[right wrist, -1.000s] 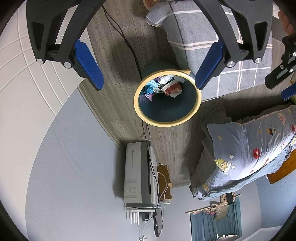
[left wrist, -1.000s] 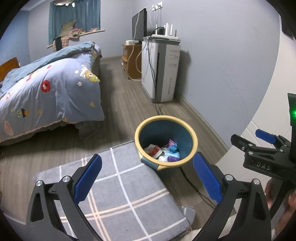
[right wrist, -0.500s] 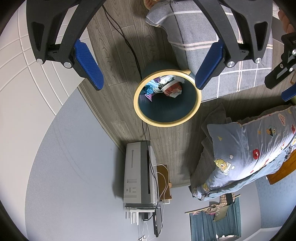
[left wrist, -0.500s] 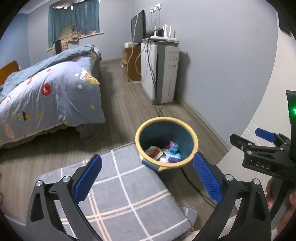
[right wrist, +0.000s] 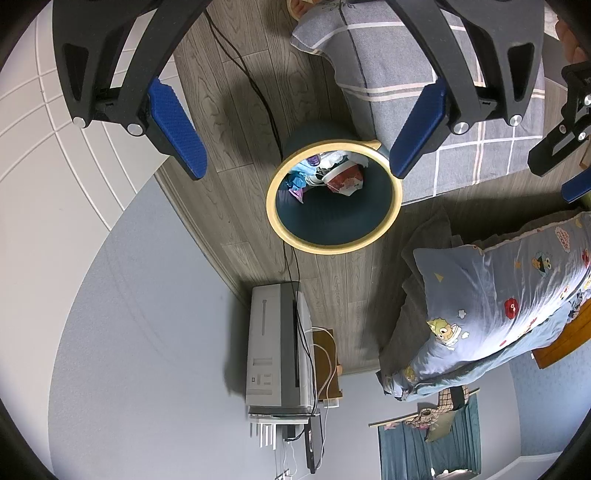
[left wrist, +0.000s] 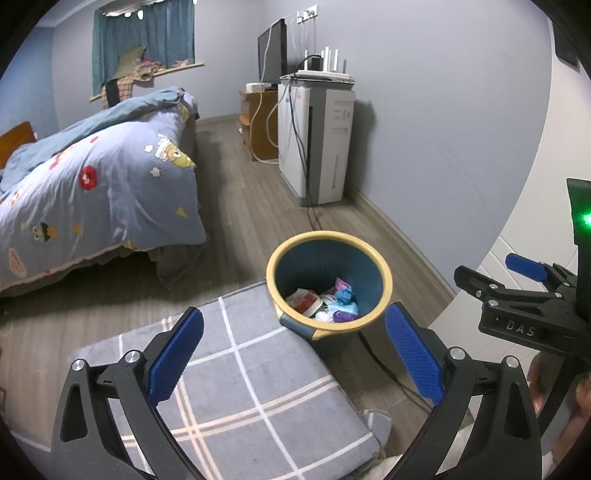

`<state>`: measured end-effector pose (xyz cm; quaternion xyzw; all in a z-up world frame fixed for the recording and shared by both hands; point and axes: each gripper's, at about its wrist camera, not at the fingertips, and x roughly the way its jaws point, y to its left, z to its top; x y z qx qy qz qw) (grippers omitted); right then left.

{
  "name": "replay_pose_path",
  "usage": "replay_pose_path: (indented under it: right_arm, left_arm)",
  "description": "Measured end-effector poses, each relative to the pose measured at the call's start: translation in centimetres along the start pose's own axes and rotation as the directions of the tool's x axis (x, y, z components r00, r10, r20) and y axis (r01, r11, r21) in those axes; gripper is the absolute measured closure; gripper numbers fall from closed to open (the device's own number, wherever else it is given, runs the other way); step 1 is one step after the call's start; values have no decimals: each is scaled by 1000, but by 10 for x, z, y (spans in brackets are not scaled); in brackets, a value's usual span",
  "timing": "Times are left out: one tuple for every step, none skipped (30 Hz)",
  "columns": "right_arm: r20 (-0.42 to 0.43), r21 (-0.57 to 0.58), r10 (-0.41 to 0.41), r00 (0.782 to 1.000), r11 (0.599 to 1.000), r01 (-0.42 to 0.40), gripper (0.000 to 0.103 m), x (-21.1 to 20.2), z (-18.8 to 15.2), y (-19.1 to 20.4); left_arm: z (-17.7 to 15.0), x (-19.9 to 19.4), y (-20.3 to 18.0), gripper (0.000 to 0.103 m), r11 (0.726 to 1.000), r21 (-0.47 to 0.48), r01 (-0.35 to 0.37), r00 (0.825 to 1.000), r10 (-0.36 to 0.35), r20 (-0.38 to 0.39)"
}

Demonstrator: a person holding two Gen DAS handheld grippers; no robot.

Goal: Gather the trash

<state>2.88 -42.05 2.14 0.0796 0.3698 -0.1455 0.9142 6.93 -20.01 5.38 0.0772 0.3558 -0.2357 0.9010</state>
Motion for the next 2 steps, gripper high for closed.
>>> replay_pose_path:
  right_arm:
    - [1,0,0,1000,1000,0,6,0,0,0]
    - [0,1,0,1000,1000,0,6,0,0,0]
  left_arm:
    - [0,0,0,5,1000,3,-1,1000,1,1]
    - [-1,0,0,5,1000,5,-1,1000,1,2]
